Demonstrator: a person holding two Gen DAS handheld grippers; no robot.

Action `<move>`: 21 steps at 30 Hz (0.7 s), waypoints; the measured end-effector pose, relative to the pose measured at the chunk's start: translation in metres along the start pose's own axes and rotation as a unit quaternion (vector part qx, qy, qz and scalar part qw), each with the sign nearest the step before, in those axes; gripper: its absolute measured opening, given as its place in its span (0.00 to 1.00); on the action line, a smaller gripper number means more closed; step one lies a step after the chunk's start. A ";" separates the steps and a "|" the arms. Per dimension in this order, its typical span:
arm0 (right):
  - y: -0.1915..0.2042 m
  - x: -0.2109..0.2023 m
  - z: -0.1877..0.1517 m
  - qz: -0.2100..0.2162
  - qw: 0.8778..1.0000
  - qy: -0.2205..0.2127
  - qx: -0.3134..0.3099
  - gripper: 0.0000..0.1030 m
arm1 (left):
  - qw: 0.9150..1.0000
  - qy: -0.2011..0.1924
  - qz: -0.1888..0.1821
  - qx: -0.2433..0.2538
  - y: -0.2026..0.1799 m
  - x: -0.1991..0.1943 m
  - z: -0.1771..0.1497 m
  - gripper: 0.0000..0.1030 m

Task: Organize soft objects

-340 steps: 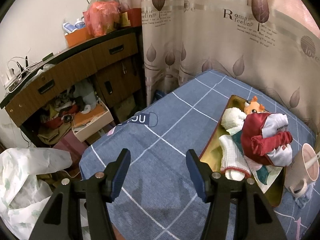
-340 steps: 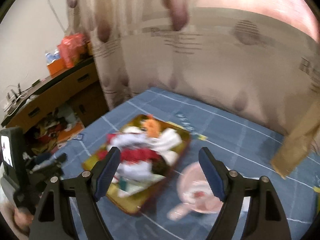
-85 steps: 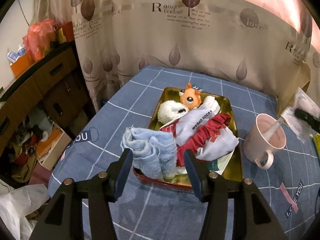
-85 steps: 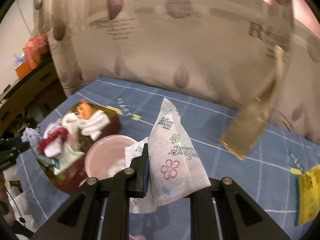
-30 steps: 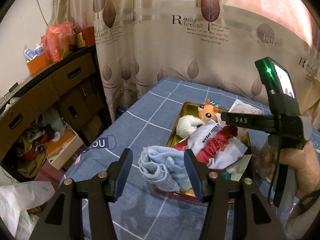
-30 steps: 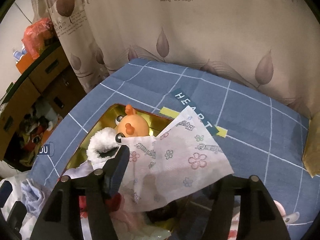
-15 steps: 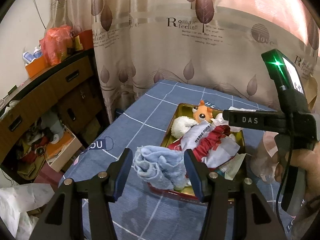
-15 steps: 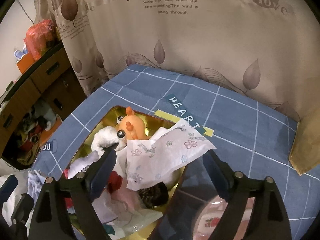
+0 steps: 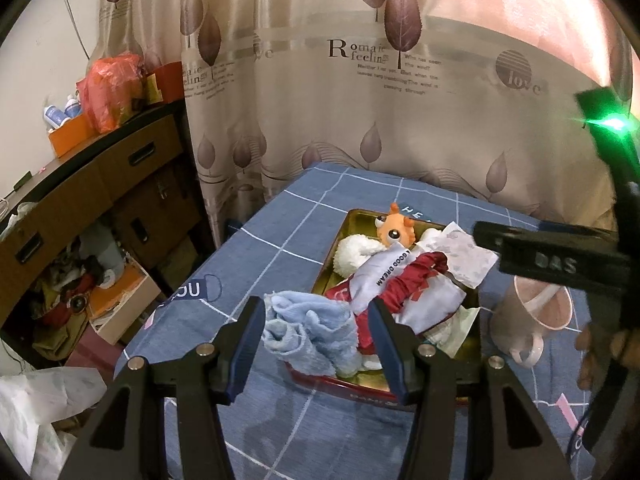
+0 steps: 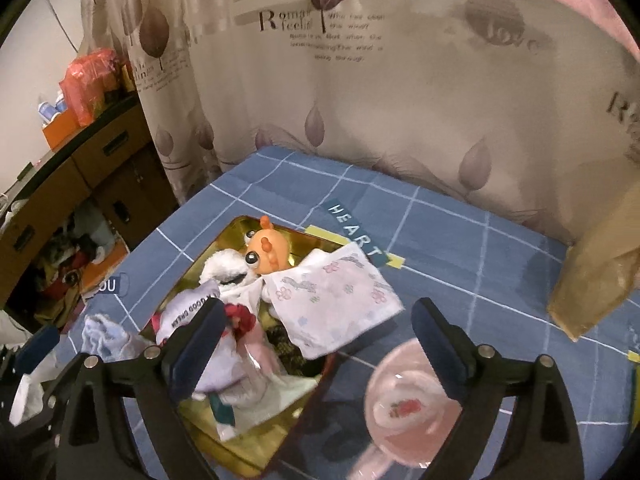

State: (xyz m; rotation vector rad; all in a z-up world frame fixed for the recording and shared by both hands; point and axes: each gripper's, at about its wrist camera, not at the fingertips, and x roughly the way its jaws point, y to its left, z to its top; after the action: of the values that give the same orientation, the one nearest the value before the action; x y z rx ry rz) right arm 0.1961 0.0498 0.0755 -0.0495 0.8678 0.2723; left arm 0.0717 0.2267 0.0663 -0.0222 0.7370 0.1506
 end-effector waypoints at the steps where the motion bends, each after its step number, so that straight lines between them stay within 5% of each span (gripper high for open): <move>1: -0.001 -0.005 -0.002 -0.005 1.000 -0.003 -0.001 0.94 | 1.000 0.000 -0.001 0.000 0.000 -0.001 0.000 0.53; 14: 0.003 -0.072 -0.058 -0.077 0.997 -0.011 -0.008 0.97 | 1.000 0.010 -0.001 0.006 -0.011 -0.016 0.002 0.58; 21: 0.022 -0.085 -0.091 -0.070 0.997 0.001 -0.014 0.97 | 1.000 0.012 0.002 0.008 -0.015 -0.019 0.003 0.59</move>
State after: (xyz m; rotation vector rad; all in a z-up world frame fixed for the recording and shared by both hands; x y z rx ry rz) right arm 0.0703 0.0389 0.0825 -0.1357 0.8589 0.1521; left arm 0.0621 0.2091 0.0805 -0.0074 0.7618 0.1484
